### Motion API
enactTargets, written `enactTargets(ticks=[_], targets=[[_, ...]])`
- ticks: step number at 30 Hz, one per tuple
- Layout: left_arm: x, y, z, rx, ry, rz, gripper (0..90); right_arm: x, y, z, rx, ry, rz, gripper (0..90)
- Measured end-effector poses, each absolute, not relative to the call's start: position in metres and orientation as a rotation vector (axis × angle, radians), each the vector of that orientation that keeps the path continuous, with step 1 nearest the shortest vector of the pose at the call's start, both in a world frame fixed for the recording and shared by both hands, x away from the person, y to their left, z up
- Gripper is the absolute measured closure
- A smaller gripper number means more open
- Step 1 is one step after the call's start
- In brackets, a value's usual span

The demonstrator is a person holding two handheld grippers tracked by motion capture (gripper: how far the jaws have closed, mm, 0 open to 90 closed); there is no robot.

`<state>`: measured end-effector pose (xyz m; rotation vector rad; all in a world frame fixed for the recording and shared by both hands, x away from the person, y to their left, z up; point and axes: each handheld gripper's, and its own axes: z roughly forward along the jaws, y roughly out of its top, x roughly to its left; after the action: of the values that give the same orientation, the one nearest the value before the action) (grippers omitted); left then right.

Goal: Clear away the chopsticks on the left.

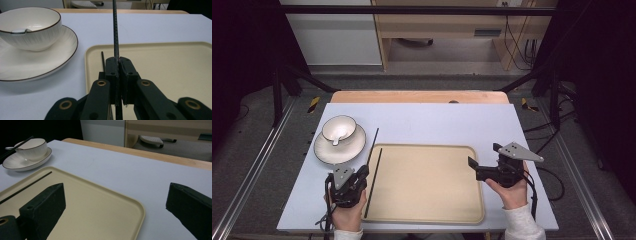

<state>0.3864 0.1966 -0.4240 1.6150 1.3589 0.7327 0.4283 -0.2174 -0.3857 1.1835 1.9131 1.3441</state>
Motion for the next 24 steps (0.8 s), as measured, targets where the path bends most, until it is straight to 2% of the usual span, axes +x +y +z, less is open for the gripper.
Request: enactTargets(ticks=[24], targets=[[0.382, 0.179, -0.471, 1.583, 1.422, 0.686, 85.5, 0.431, -0.213, -0.391, 1.185, 1.939, 1.329, 2.8]])
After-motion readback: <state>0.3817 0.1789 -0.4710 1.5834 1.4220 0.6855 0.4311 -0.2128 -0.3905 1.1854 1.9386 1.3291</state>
